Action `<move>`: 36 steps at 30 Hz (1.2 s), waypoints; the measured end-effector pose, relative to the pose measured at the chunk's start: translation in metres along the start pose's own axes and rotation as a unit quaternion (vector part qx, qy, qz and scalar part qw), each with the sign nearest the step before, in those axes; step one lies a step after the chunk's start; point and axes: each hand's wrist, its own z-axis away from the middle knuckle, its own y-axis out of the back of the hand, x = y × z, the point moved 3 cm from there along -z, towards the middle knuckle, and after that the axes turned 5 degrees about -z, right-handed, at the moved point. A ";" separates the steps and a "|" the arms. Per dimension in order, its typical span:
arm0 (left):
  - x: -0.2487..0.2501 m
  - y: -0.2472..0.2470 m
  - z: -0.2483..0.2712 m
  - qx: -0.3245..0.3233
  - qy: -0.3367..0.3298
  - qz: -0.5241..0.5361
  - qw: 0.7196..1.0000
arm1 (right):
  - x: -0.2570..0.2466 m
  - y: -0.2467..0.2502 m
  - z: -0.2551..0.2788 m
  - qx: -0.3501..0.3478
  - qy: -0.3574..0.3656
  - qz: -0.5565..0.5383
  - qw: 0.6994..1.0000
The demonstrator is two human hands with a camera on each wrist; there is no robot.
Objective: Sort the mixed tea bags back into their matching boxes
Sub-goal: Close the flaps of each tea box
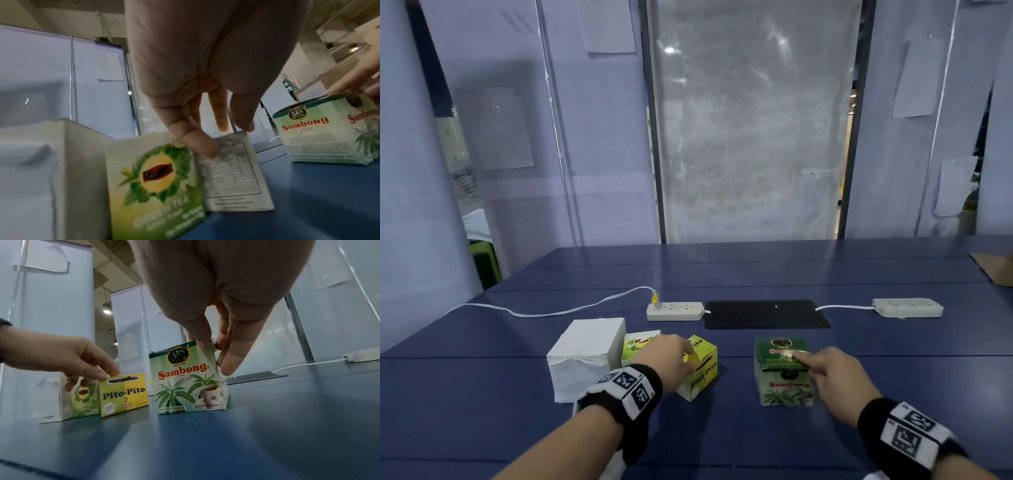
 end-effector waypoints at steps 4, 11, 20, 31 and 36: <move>0.008 -0.006 -0.008 -0.008 -0.013 0.011 1.000 | -0.002 -0.007 -0.018 0.000 -0.003 -0.012 1.000; 0.023 -0.016 -0.014 -0.010 -0.031 0.065 0.997 | -0.006 -0.018 -0.023 -0.004 0.004 -0.003 1.000; 0.005 0.003 -0.006 0.075 -0.006 0.055 0.996 | -0.004 -0.009 -0.011 -0.007 0.016 0.013 1.000; -0.044 0.005 0.015 -0.028 0.079 -0.111 0.990 | -0.002 -0.014 0.000 -0.073 0.027 0.063 0.995; -0.017 -0.008 0.019 -0.023 0.010 -0.079 0.997 | 0.000 -0.015 0.002 -0.073 0.024 0.044 0.996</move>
